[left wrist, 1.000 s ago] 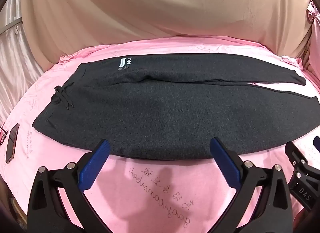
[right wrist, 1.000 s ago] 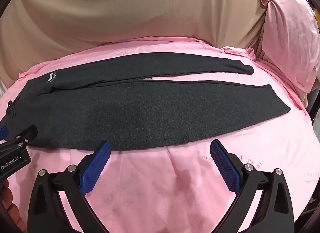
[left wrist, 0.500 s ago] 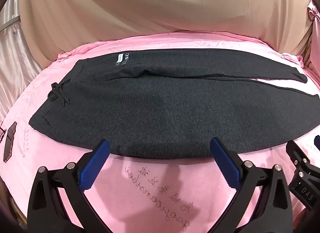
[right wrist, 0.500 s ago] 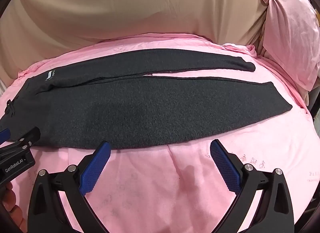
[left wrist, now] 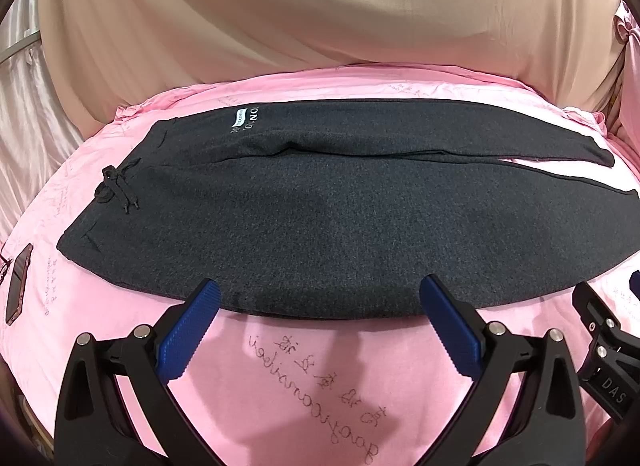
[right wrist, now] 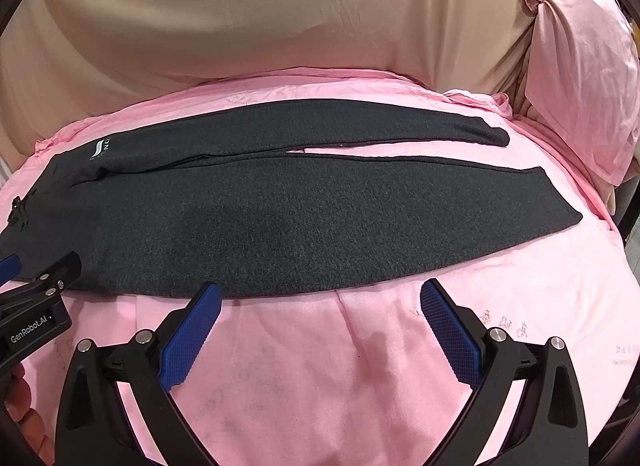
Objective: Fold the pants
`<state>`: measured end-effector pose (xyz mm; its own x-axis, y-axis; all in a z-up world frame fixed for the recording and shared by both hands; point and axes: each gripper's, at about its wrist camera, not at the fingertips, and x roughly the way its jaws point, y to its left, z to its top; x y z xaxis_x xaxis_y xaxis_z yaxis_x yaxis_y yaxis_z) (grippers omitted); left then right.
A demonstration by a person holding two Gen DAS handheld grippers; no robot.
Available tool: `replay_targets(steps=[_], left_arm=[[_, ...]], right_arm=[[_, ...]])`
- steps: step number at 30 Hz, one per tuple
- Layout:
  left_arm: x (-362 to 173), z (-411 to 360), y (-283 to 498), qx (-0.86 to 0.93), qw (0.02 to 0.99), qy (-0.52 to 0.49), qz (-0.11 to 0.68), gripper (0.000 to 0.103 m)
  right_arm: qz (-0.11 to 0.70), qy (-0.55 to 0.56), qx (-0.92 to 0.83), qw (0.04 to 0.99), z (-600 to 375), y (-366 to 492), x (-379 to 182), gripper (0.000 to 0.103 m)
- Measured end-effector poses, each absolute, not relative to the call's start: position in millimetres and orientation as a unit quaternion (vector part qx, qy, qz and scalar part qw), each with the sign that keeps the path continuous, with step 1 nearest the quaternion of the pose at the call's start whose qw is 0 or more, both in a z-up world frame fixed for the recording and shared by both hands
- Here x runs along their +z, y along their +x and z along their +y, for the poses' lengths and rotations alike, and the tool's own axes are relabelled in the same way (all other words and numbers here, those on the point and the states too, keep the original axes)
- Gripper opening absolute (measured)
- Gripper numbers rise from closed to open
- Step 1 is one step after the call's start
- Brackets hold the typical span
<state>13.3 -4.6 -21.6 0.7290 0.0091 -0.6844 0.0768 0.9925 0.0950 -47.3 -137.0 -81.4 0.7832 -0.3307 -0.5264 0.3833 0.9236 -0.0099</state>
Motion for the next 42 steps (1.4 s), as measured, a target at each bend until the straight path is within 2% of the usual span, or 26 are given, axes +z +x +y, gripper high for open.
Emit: replay_targets(steps=[42], left_arm=[[-22.7, -7.5, 14.3, -0.02, 0.929, 0.061, 0.365, 0.098]], right_arm=[[0.275, 0.049, -0.191, 0.941, -137.4, -46.5, -82.5, 0.098]])
